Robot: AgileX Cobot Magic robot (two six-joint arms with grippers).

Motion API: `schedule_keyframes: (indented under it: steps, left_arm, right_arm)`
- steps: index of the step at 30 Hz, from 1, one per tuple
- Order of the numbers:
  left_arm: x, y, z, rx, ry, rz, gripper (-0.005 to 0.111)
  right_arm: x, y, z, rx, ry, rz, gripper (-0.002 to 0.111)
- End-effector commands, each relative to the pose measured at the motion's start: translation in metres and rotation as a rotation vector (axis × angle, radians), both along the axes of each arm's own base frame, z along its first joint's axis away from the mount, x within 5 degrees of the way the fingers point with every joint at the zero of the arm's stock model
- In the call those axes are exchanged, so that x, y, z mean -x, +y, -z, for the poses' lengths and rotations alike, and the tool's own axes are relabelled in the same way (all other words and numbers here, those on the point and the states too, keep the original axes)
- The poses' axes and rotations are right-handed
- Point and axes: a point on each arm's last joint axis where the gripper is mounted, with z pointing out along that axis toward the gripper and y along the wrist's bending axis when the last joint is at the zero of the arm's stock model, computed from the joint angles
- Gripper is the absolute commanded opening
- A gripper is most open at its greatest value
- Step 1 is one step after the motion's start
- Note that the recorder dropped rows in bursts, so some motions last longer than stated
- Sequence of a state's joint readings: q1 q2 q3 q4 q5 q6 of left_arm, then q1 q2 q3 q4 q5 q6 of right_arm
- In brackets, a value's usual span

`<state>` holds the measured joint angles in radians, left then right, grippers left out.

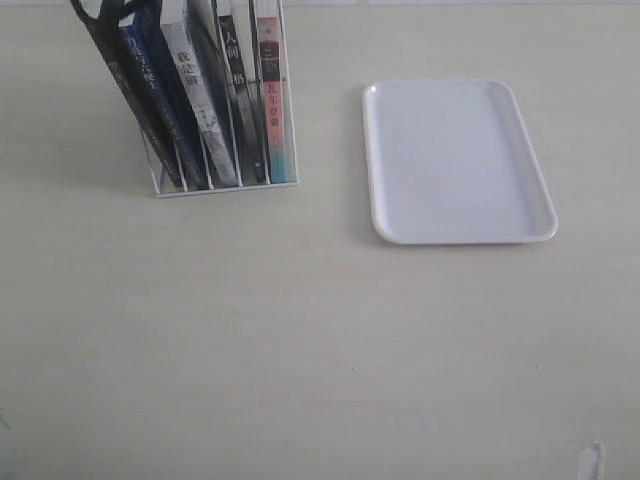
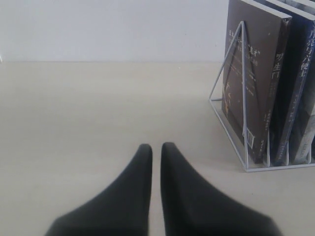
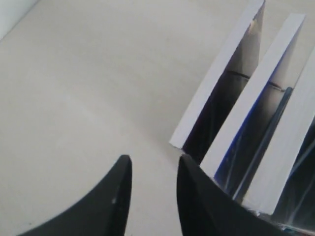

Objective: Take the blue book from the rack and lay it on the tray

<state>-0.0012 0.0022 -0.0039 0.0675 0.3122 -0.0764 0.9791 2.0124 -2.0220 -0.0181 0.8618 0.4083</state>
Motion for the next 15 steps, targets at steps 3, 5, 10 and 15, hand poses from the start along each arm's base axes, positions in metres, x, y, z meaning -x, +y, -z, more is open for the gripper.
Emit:
schedule_keyframes:
  steps: [3, 5, 10, 15]
  left_arm:
    - [0.0, 0.0, 0.001, -0.004, -0.004, 0.01, 0.006]
    - [0.0, 0.0, 0.001, -0.004, -0.004, 0.01, 0.006]
    - [0.0, 0.0, 0.001, -0.004, -0.004, 0.01, 0.006]
    - [0.0, 0.0, 0.001, -0.004, -0.004, 0.01, 0.006]
  right_arm:
    - [-0.013, 0.0, 0.008, 0.048, -0.088, 0.045, 0.03]
    - [-0.015, -0.001, 0.007, 0.044, -0.108, 0.068, 0.036]
    - [-0.018, -0.001, 0.006, 0.036, -0.122, 0.094, 0.044]
    - [-0.021, 0.005, 0.022, 0.061, -0.098, 0.092, 0.044]
